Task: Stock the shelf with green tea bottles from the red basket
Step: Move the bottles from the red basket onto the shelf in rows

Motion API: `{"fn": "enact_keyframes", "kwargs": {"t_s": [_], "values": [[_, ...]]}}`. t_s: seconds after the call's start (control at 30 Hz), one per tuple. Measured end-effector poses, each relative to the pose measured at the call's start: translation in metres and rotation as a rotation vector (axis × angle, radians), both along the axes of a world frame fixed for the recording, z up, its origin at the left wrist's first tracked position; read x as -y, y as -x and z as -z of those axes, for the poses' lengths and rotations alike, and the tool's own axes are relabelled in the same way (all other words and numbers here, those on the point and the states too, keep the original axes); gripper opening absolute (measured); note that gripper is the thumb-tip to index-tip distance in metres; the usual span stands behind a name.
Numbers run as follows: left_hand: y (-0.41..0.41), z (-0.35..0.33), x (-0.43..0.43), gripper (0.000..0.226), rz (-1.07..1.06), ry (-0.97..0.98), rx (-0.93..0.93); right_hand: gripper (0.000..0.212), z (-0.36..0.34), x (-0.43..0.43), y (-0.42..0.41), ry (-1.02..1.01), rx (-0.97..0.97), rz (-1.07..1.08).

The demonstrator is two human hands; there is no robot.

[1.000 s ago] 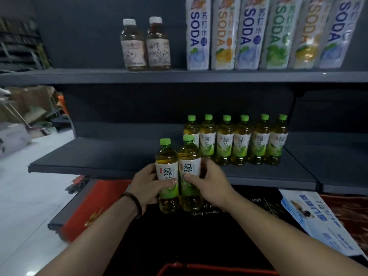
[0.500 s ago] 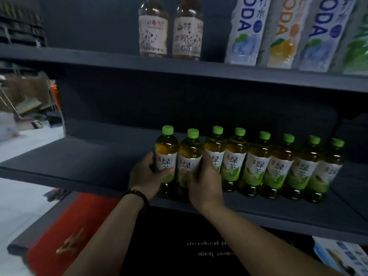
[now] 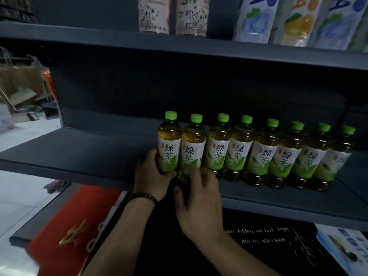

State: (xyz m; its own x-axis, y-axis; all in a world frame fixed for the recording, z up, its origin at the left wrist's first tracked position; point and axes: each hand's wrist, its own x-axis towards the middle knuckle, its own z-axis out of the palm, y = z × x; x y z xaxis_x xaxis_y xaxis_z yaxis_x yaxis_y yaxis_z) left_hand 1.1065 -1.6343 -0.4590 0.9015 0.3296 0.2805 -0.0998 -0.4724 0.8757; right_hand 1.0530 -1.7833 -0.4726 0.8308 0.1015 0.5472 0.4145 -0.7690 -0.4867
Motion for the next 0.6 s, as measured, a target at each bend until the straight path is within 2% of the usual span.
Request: {"fn": "enact_keyframes", "kwargs": {"t_s": [0.07, 0.13, 0.27, 0.4, 0.47, 0.6], "values": [[0.002, 0.004, 0.002, 0.053, -0.026, 0.026, 0.007, 0.062, 0.008, -0.004, 0.002, 0.149, -0.081, 0.025], [0.003, 0.005, 0.004, 0.053, -0.038, 0.039, 0.011, 0.064, 0.008, -0.007, -0.003, 0.217, -0.155, 0.066], [-0.005, 0.006, 0.007, 0.054, -0.041, 0.092, 0.031, 0.075, 0.005, -0.01, -0.018, 0.225, -0.218, 0.081], [-0.018, 0.007, 0.014, 0.05, -0.058, 0.13, 0.06, 0.063, 0.004, -0.01, -0.032, 0.229, -0.262, 0.063], [-0.025, 0.009, 0.016, 0.05, -0.054, 0.135, 0.053, 0.064, 0.003, -0.007, -0.038, 0.207, -0.296, 0.034], [-0.026, 0.007, 0.018, 0.064, -0.059, 0.185, 0.039, 0.066, -0.005, 0.003, -0.038, 0.097, -0.358, -0.055]]}}
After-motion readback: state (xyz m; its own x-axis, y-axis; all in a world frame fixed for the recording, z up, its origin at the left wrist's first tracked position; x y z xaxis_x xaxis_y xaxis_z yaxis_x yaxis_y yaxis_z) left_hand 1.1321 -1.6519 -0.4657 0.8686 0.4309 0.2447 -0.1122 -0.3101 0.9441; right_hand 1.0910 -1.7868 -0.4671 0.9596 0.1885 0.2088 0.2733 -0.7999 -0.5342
